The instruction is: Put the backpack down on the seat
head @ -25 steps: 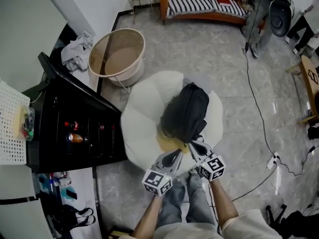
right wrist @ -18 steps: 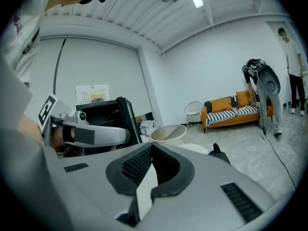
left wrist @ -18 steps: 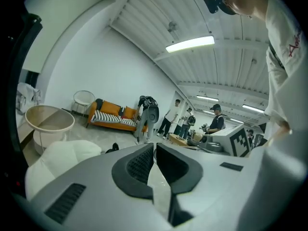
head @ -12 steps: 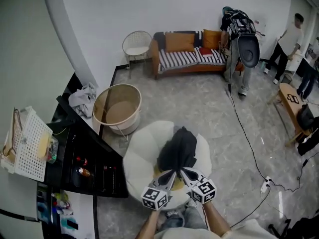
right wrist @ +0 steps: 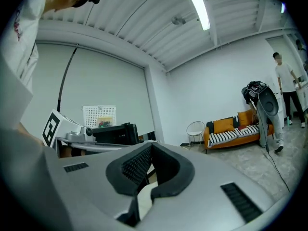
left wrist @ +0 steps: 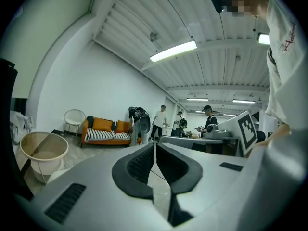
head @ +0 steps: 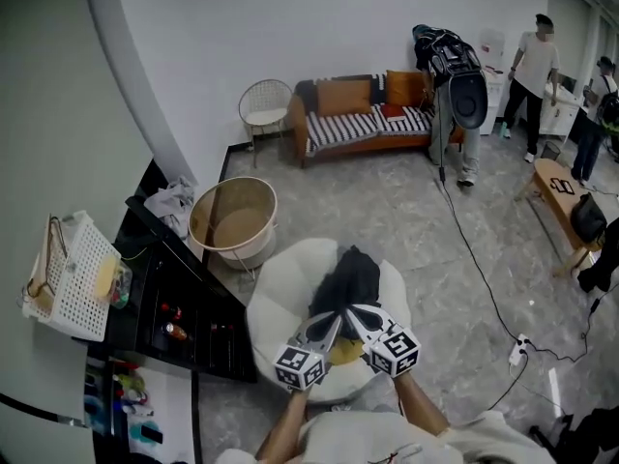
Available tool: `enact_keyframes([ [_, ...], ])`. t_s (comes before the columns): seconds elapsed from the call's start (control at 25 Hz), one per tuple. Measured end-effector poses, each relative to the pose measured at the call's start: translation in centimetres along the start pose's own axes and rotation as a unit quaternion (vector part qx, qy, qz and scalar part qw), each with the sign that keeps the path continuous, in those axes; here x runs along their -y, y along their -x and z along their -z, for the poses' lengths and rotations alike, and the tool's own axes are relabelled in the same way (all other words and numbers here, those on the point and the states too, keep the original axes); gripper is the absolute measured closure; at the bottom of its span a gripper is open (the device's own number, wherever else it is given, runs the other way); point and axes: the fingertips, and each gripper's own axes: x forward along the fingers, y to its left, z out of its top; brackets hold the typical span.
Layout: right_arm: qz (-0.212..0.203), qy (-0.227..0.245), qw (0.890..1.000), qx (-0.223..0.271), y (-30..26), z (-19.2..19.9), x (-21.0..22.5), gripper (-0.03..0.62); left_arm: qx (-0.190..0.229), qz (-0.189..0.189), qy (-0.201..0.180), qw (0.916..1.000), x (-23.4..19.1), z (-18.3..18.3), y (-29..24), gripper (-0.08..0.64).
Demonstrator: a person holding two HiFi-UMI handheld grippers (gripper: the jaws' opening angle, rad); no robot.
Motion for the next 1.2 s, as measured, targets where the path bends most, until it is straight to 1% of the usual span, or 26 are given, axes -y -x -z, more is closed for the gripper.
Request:
enact_keyframes([
  [0.12,-0.008,-0.002,1.0,0.008,1.7,-0.8,-0.8,0.565,-0.001,-0.003,-0.011,0.9999,1.6,-0.4,0.3,0.517],
  [0.2,-0.014,0.002,1.0,0.005,3.2,-0.9,-1.3,0.565,-0.001,-0.007,-0.017,0.9998,3.0,-0.4,0.6,0.517],
  [0.36,-0.021,0.001,1.0,0.0,6.5,-0.7,-1.8,0.565,0.001,-0.013,-0.017,0.9998,6.2,0.2,1.3,0.517],
  [0.56,-0.034,-0.004,0.999,-0.006,10.6,0.3,-3.1,0.565,0.0,-0.018,-0.002,0.9998,10.3,2.1,2.5,0.517],
  [0.72,-0.035,-0.015,0.999,0.004,15.2,0.8,-4.1,0.565,-0.011,-0.014,-0.022,0.9996,15.0,3.6,3.3,0.517],
  [0.92,-0.034,-0.013,0.999,-0.002,21.4,2.2,-5.7,0.565,-0.01,-0.016,-0.021,0.9996,20.7,5.5,4.7,0.517],
  [1.2,-0.033,-0.029,0.999,-0.008,29.2,4.5,-9.0,0.565,-0.018,-0.023,-0.015,0.9995,27.6,8.5,7.8,0.517],
])
